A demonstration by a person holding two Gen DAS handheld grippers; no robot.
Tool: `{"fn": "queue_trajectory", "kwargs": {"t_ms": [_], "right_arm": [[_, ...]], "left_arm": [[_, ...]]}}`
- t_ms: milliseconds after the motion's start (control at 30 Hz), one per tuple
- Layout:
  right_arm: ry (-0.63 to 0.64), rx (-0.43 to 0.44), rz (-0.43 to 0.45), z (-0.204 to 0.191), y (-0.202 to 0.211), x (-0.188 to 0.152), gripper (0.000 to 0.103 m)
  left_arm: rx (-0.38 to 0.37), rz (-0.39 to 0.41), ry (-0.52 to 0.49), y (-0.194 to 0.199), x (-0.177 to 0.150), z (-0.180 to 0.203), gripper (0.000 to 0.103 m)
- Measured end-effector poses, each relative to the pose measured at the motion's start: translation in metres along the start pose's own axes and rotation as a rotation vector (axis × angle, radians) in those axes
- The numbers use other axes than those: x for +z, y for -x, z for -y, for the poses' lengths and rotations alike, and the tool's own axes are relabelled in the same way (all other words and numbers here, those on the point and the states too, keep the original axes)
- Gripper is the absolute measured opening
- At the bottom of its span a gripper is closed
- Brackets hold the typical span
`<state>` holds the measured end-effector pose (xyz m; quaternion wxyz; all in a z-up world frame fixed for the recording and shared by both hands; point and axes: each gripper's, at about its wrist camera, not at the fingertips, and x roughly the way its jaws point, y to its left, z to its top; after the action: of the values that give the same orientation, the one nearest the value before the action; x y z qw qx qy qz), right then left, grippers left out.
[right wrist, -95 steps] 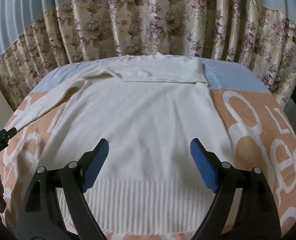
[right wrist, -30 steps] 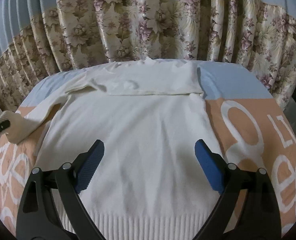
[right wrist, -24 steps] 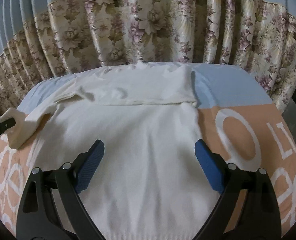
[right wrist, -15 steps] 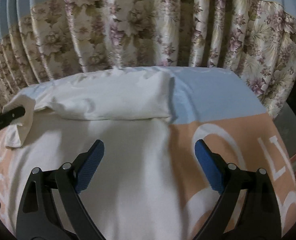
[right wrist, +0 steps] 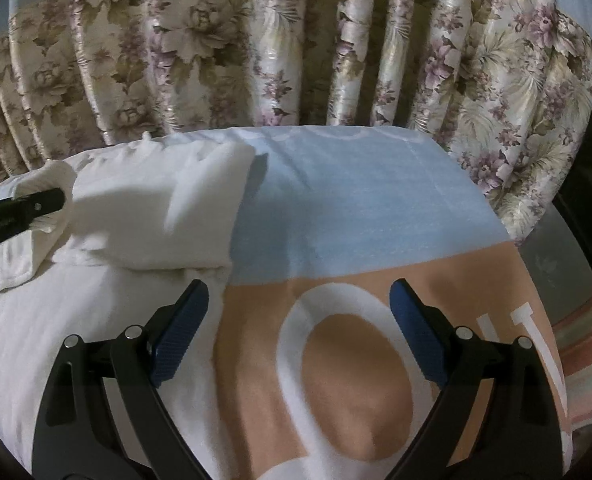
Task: Fold small clothes
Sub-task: 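Carry the cuff across the sweater body and open the left gripper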
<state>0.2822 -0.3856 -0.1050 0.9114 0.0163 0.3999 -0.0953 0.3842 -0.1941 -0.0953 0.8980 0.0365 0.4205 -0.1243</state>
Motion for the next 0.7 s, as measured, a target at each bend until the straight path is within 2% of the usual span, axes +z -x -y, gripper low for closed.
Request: {"fn": "queue_trajectory", "kwargs": {"t_ms": [33,67,100,167,200,333,400,533,700], "right_arm": [[0.0,-0.005,-0.002,0.001,-0.002,0.001,0.092],[0.001,-0.008,-0.002,0.002,-0.003,0.002,0.092],[0.004,-0.01,-0.002,0.002,-0.004,0.004,0.092],[0.019,-0.021,0.004,0.001,-0.004,0.005,0.092],[0.022,-0.022,0.006,0.0,-0.004,0.006,0.092],[0.011,-0.011,0.019,-0.005,-0.003,0.011,0.092],[0.009,0.027,0.044,-0.013,-0.001,0.017,0.092],[0.029,0.102,0.057,-0.041,-0.004,0.031,0.092],[0.153,0.141,0.097,-0.094,-0.015,0.044,0.092]], "left_arm": [[-0.005,-0.007,0.001,-0.005,0.0,0.003,0.02],[-0.01,-0.007,0.005,-0.007,0.0,0.004,0.035],[-0.018,-0.004,0.01,-0.008,-0.001,0.005,0.045],[-0.016,0.029,0.015,-0.002,-0.003,0.005,0.074],[-0.013,0.049,0.02,0.003,-0.005,0.002,0.078],[-0.021,0.073,0.062,0.022,-0.012,-0.02,0.082],[-0.007,0.086,0.092,0.033,-0.016,-0.041,0.082],[0.085,0.109,0.091,0.047,-0.026,-0.084,0.082],[0.178,0.09,0.134,0.051,-0.044,-0.139,0.082]]}}
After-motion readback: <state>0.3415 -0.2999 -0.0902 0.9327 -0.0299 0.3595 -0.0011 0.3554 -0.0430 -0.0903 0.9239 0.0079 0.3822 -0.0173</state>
